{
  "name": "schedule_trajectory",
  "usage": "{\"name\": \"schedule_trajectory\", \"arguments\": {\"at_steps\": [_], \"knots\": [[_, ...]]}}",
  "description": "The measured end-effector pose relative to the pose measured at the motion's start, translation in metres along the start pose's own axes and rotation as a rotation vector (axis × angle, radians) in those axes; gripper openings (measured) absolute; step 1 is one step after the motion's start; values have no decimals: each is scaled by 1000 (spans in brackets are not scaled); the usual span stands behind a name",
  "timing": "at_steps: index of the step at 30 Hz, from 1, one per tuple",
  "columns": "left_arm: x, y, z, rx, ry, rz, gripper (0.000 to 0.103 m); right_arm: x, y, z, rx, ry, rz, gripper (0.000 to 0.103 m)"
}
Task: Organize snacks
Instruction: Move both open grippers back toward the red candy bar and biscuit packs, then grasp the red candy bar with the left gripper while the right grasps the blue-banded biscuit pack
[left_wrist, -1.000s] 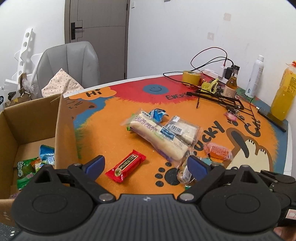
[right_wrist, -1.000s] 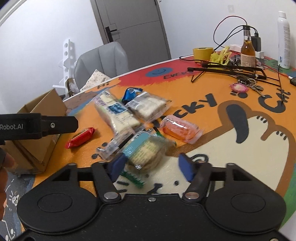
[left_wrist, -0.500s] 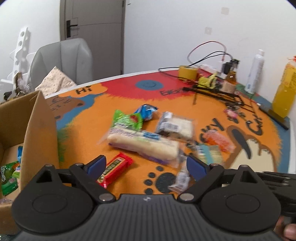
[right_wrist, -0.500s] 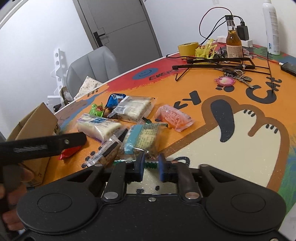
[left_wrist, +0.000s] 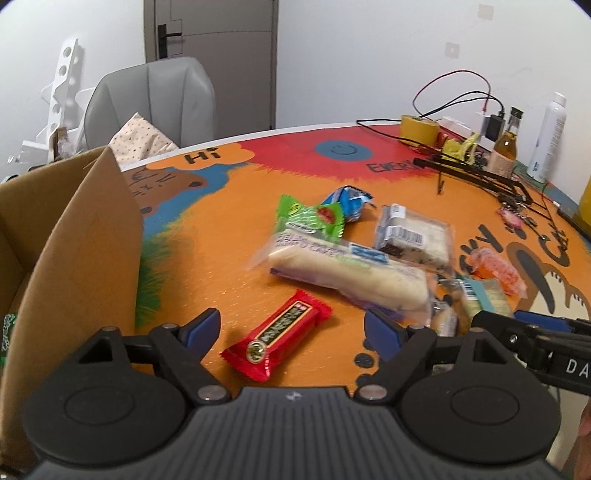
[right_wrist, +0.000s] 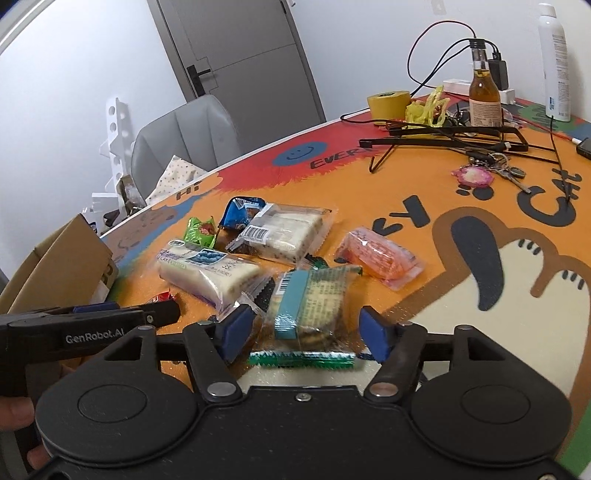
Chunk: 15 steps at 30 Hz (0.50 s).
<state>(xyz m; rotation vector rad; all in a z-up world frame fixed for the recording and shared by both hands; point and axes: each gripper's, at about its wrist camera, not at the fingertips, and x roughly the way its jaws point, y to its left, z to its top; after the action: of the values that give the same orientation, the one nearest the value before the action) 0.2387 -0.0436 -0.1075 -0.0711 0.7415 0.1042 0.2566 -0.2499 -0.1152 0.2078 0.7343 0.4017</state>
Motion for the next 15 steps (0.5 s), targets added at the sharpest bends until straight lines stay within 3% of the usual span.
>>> {"name": "schedule_trajectory", "arguments": {"at_steps": [8, 15], "knots": [[10, 2, -5, 5, 18, 6, 70, 4, 7, 1, -42, -6, -30, 66], [2, -1, -8, 18, 15, -13, 41, -3, 8, -6, -75, -6, -60, 53]]}}
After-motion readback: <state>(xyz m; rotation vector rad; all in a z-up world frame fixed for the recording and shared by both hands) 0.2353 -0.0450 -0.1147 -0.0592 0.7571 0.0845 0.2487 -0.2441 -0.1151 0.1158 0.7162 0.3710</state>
